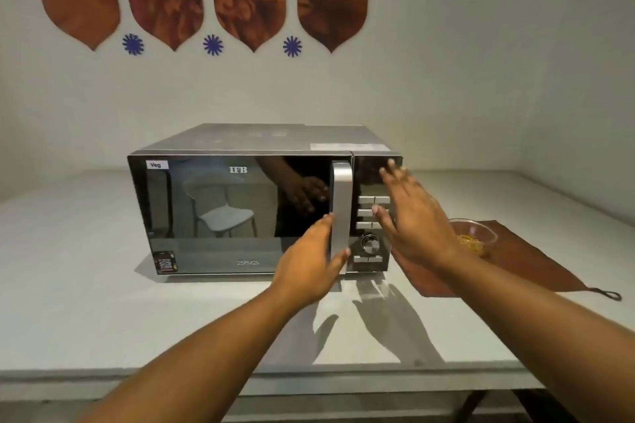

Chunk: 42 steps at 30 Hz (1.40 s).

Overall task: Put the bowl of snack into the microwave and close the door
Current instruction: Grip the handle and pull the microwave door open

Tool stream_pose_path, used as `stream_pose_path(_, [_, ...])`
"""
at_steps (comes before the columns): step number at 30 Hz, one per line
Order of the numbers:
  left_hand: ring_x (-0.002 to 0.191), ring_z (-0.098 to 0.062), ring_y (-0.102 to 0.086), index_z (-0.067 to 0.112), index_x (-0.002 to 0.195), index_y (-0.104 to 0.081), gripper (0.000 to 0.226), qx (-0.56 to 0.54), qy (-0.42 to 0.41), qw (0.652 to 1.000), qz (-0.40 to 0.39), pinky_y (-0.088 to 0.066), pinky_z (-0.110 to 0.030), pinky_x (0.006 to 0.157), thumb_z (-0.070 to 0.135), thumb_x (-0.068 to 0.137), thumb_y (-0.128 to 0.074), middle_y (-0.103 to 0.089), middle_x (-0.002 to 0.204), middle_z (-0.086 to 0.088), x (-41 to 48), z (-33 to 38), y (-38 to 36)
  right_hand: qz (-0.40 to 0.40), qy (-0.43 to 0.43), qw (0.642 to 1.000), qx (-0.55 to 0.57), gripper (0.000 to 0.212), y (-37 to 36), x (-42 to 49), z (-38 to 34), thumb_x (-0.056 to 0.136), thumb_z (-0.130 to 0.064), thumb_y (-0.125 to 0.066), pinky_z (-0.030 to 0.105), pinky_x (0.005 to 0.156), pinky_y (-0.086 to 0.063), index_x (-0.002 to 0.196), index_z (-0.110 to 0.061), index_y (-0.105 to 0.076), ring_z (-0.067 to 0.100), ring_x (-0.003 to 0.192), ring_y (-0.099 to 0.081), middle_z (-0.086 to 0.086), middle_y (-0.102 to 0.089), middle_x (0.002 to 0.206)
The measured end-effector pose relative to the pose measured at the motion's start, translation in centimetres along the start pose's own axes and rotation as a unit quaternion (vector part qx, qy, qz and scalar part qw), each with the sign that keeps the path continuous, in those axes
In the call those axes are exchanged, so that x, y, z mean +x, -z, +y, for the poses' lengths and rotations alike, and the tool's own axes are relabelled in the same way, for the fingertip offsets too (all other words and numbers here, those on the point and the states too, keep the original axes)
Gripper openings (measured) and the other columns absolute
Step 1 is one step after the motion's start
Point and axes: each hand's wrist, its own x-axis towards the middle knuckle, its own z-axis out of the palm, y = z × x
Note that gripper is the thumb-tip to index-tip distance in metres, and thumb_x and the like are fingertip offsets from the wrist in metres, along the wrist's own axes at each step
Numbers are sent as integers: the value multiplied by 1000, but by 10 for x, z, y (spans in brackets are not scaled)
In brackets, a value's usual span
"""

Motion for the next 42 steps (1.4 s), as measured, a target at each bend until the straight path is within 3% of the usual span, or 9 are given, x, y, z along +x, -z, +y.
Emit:
stream_pose_path(4, [133, -22, -44, 28, 143, -32, 60, -109, 44, 988, 98, -40, -39, 104, 41, 91, -59, -45, 147, -1, 34, 30, -3, -6, 13, 997, -74, 74, 16, 43, 15, 97, -29, -47, 37, 121, -10, 155, -13, -4, 20, 152, -2, 6, -2, 165])
stream_pose_path(8, [104, -27, -59, 17, 117, -42, 33, -212, 167, 943, 196, -48, -36, 84, 25, 92, -61, -59, 107, -5, 49, 39, -14, -60, 2, 996, -72, 84, 8, 51, 24, 88, -9, -54, 37, 120, -13, 155, -13, -4, 22, 151, -8, 7, -8, 165])
stream_pose_path(13, [100, -19, -59, 14, 121, -54, 27, -238, 190, 933, 191, -43, -29, 81, 18, 95, -57, -63, 106, 0, 56, 42, -19, -43, 30, 994, -93, 77, 6, 50, 28, 86, -4, -37, 39, 119, -14, 155, -11, -3, 25, 151, -10, 10, -8, 165])
stream_pose_path(20, [112, -21, -55, 13, 133, -47, 36, -234, 207, 935, 168, -42, -30, 90, 15, 97, -54, -60, 129, -7, 54, 49, -13, -73, 54, 988, -122, 67, 15, 53, 30, 92, -9, -27, 42, 120, -14, 155, -10, -3, 27, 150, -13, 10, -8, 165])
stream_pose_path(23, [102, -14, -49, 12, 132, -47, 38, -250, 204, 933, 158, -40, -28, 89, 18, 96, -56, -59, 130, -7, 54, 50, -8, -77, 55, 986, -139, 65, 19, 54, 27, 93, -9, -28, 41, 120, -14, 154, -8, -4, 27, 151, -12, 12, -9, 164])
stream_pose_path(30, [111, -18, -54, 14, 131, -48, 36, -251, 173, 940, 155, -41, -27, 89, 18, 96, -55, -60, 129, -8, 52, 38, -12, -82, 31, 988, -126, 65, 17, 52, 20, 94, -5, -28, 40, 118, -22, 155, -9, -4, 24, 151, -12, 10, -9, 165])
stream_pose_path(35, [100, -11, -55, 16, 126, -52, 31, -255, 150, 940, 170, -43, -19, 81, 19, 95, -57, -63, 114, 0, 54, 30, -18, -82, 13, 987, -139, 66, 14, 52, 16, 94, -5, -27, 42, 118, -24, 154, -9, -2, 25, 151, -12, 11, -7, 164])
stream_pose_path(39, [105, -15, -61, 20, 127, -54, 34, -249, 124, 944, 178, -50, -34, 92, 29, 94, -58, -65, 115, 4, 33, 21, -17, -86, 4, 984, -157, 69, 12, 54, 12, 92, -2, -34, 41, 117, -23, 154, -8, -3, 26, 151, -13, 12, -9, 164])
stream_pose_path(42, [107, -2, -60, 25, 131, -54, 41, -283, 103, 936, 181, -51, -26, 92, 37, 92, -60, -65, 118, 11, -10, 13, -11, -80, -1, 982, -171, 69, 10, 52, 6, 94, -6, -38, 40, 117, -22, 154, -7, -6, 28, 149, -17, 15, -13, 163])
